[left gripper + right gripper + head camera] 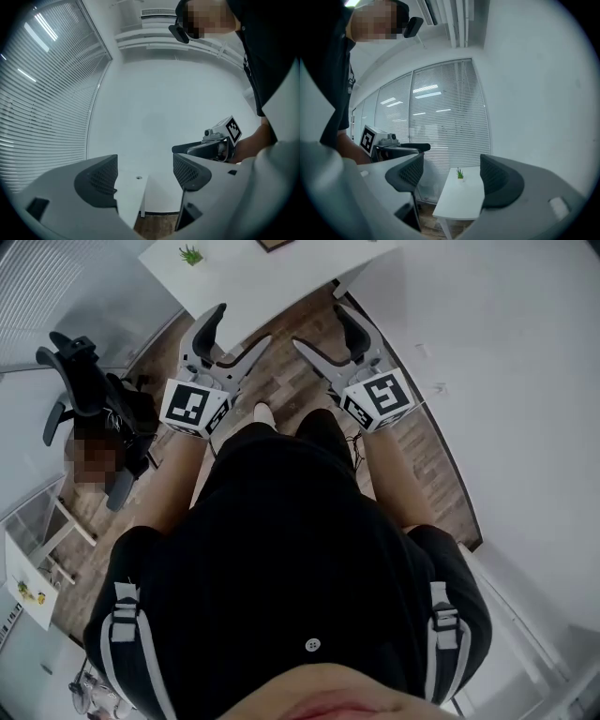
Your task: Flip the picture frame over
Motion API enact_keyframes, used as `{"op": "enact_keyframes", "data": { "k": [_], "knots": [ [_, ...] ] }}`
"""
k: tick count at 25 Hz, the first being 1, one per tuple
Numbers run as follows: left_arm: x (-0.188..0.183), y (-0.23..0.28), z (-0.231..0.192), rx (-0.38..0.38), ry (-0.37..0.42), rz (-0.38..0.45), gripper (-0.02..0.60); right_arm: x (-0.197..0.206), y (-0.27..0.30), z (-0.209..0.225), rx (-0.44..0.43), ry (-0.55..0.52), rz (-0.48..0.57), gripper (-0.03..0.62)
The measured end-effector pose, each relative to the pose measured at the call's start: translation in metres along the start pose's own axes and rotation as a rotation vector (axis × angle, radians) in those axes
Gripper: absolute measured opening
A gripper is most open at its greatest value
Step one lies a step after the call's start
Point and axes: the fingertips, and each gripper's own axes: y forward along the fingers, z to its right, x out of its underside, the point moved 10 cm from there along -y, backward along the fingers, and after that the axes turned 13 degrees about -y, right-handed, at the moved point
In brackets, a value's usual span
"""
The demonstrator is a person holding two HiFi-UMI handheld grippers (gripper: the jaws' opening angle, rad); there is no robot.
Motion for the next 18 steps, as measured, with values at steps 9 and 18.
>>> {"op": "enact_keyframes", "data": {
  "k": [9,18],
  "knots": [
    [-0.01,0.059,-0.03,-0.072,-0.007,0.006,0.354,0.011,0.043,0.075,-0.068,0.006,0.004,0.376],
    [-0.027,0.162,-0.041,-0.219,-0.008,0.029,0.354,0.025,0.091,0.201,-0.215,0.0,0.018,0.376]
  ]
}}
